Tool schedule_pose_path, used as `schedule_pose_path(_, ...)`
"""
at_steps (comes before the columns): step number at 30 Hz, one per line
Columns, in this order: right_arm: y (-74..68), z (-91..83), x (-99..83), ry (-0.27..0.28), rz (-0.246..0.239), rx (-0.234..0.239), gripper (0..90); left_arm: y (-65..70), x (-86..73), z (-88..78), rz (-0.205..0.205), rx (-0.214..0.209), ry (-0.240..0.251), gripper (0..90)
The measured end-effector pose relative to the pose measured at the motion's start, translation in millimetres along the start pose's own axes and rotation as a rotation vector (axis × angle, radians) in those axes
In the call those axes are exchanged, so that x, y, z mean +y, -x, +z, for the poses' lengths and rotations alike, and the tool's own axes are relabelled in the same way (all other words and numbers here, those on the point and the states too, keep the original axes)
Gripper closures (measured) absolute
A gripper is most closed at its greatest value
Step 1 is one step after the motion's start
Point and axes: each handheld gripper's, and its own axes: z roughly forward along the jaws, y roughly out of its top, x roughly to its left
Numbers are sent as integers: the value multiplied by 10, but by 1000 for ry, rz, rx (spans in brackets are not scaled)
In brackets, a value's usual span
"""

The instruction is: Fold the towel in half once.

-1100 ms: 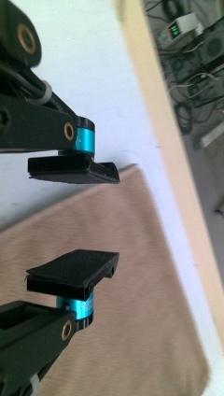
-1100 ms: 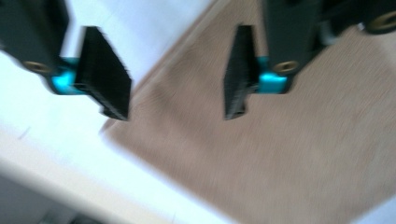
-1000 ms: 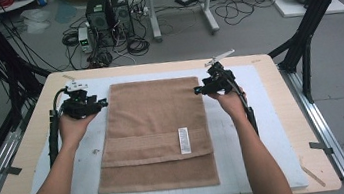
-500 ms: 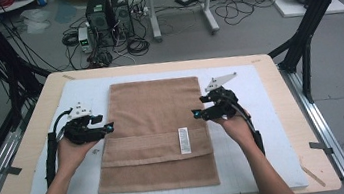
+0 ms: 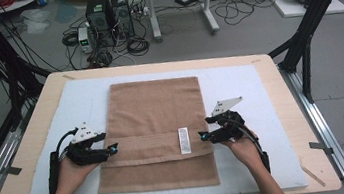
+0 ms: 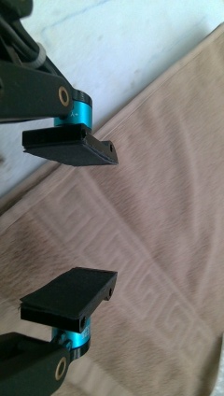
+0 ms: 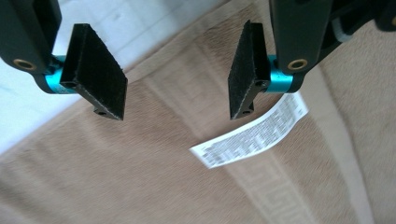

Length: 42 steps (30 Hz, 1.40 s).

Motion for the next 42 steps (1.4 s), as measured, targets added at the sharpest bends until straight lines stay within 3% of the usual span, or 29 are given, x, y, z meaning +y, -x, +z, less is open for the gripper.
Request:
schedule_pose_path(2,-28,54,-10,-26,-15,10,404,11,-42,16,-3,9,1,380)
schedule_pose_path(5,-64,131,-14,-52,-30,38,452,-7,-89,38,-24,-10,-16,415)
schedule_pose_path(9,-36,235,-48,-113,-25,58,525,-16,-114,67,-19,-47,-34,505)
schedule_pose_path(12,-20,240,-63,-102,-22,60,577,-9,-117,91,8,-39,-45,566)
schedule_pose_path(16,-32,234,-53,-105,-35,64,681,-31,-119,82,-8,-50,-41,646)
schedule_pose_path(18,-41,233,-46,-107,-38,75,731,-13,-116,79,4,-42,-43,710)
schedule_pose_path(22,-19,234,-35,-110,-56,105,841,-15,-109,94,11,-66,-45,834)
schedule_pose_path(24,6,242,-34,-109,-50,121,854,-25,-106,96,-1,-72,-46,847)
schedule_pose_path(29,-11,225,-6,-113,-63,108,867,4,-90,82,6,-54,-48,861)
schedule_pose_path(34,-12,137,51,-83,-65,108,866,-26,-58,48,-10,-66,-44,866)
schedule_pose_path(42,-19,33,159,-65,-81,103,865,-31,40,-102,-11,-64,-6,866)
